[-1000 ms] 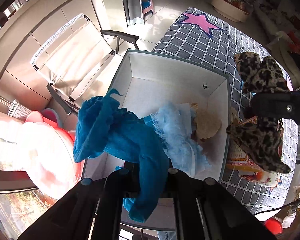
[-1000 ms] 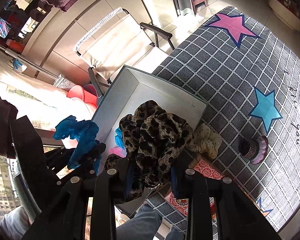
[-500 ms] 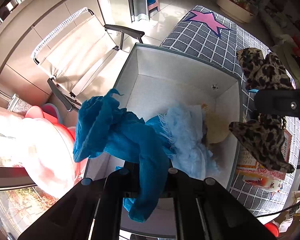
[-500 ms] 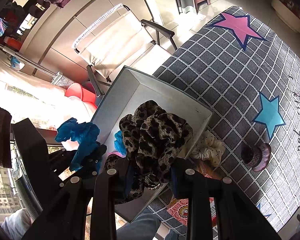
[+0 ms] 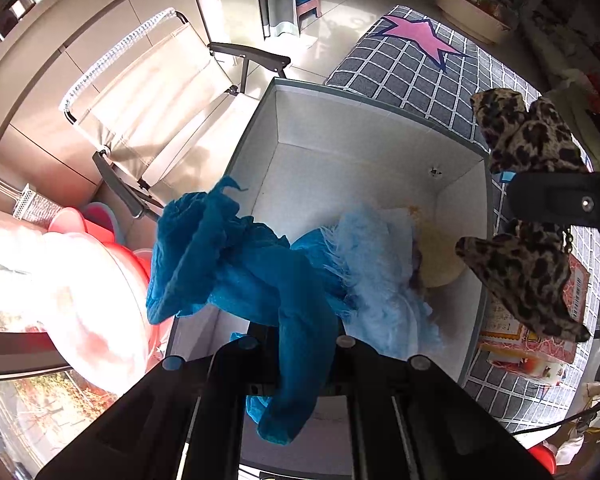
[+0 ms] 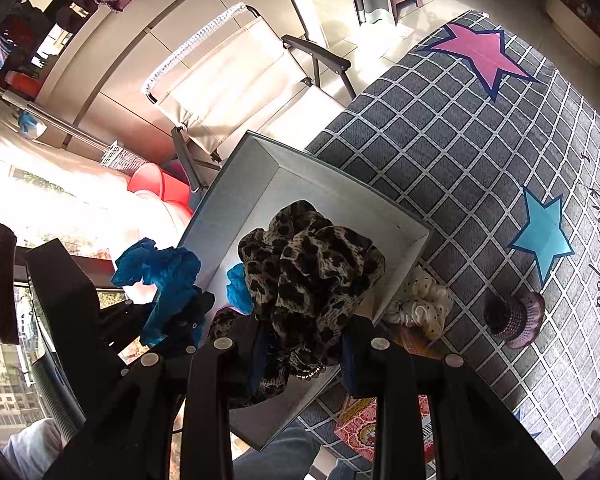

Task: Organize soft objects
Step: 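Hold the blue cloth and leopard fabric above the box with both tools, then open both tools to drop blue cloth and leopard fabric into the box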

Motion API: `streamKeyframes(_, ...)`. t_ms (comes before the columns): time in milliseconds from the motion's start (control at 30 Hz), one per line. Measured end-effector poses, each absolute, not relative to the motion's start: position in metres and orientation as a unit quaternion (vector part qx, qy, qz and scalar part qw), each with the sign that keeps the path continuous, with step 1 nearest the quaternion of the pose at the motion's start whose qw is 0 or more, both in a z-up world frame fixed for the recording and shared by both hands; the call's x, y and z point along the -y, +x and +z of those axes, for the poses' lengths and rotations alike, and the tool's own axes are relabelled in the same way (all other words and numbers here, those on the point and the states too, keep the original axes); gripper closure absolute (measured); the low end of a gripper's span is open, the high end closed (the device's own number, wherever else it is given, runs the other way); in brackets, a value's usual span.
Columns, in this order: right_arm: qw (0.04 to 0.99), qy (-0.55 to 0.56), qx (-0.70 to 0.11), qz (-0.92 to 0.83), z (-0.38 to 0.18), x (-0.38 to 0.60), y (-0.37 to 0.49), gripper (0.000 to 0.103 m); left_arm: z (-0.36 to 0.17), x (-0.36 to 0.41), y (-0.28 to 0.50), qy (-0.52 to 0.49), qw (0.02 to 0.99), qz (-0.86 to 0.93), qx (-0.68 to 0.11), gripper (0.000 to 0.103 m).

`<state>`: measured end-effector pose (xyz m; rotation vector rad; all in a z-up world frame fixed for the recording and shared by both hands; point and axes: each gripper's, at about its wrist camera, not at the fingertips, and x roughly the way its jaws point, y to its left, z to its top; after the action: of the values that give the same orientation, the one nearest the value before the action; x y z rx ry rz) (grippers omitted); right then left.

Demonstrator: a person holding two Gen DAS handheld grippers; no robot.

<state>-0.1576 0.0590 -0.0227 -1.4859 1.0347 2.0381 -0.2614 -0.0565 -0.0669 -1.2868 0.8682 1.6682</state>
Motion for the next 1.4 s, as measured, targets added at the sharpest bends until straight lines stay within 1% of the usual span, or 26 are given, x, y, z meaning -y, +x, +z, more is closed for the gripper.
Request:
streamKeyframes(833,0.206,-0.535,-0.371,0.73,-0.029,-0.061,-0.162,0.072,-0.072,0.053,-0.261,-0.517,0.413,0.663,-0.35,0.094)
streamKeyframes(1033,0.208,-0.542,-0.354,0.733,-0.03,-0.062,-0.166,0.072,-0.073,0.053,-0.26,-0.517,0.413,0.662,-0.352,0.093)
streamKeyframes(1233,0.207,-0.557,-0.309,0.743,-0.027,-0.055,-0.173,0.072,-0.075,0.053,-0.26,-0.519,0.411,0.661,-0.354,0.093)
streamKeyframes(1400,0.203,-0.563,-0.297,0.744,-0.029,-0.052,-0.177,0.072,-0.076,0.054,-0.26,-0.52,0.409,0.661,-0.355,0.093)
